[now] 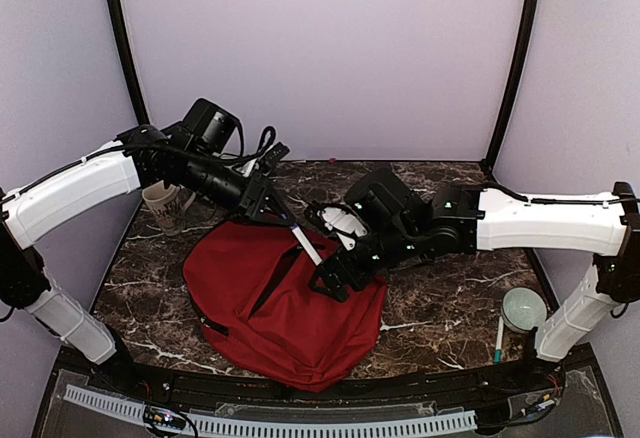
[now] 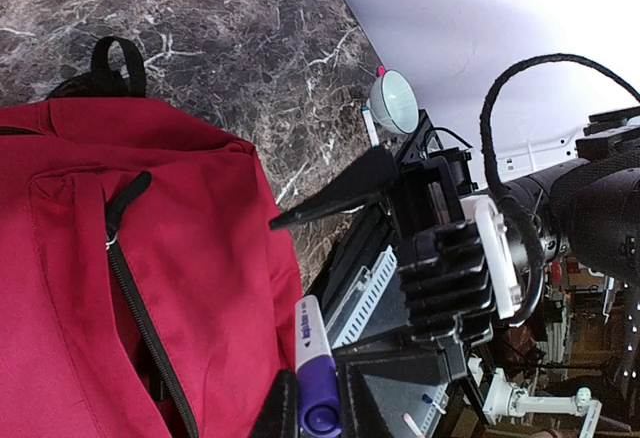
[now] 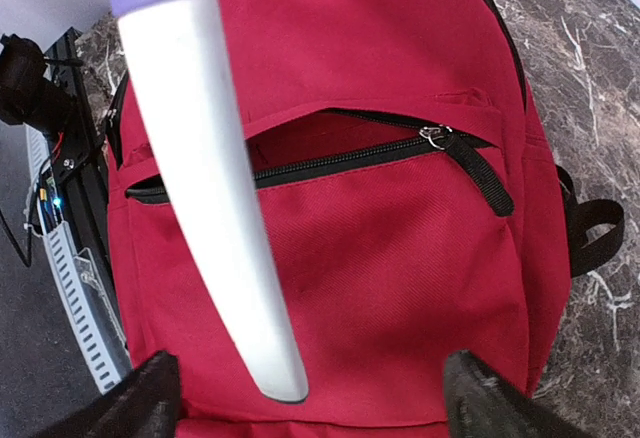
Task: Pack the student bag
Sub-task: Pass from the right arm to the left, then place the pen in the lower front pocket of the bag.
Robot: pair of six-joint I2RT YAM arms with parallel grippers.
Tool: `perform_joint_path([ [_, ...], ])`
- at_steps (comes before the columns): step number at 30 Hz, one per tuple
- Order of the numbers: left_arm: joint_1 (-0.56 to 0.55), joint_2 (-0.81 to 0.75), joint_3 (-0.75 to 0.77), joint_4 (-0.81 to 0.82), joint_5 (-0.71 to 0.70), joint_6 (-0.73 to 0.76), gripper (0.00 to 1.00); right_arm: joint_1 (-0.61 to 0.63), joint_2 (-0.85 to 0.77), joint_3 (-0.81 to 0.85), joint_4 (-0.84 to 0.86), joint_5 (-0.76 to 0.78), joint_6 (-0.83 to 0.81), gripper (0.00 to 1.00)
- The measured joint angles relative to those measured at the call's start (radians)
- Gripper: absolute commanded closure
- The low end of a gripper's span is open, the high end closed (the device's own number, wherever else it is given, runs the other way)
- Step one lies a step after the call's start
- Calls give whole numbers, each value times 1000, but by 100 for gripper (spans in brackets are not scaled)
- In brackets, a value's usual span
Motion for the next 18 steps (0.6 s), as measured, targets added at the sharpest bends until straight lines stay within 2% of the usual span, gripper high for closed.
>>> perform_joint_path([
  [6, 0, -47, -3, -14, -76, -1, 100, -21, -18, -22, 4, 45, 54, 1],
  [18, 0, -114, -76, -47, -283, -51, 100, -138, -51, -31, -90, 253, 225, 1],
])
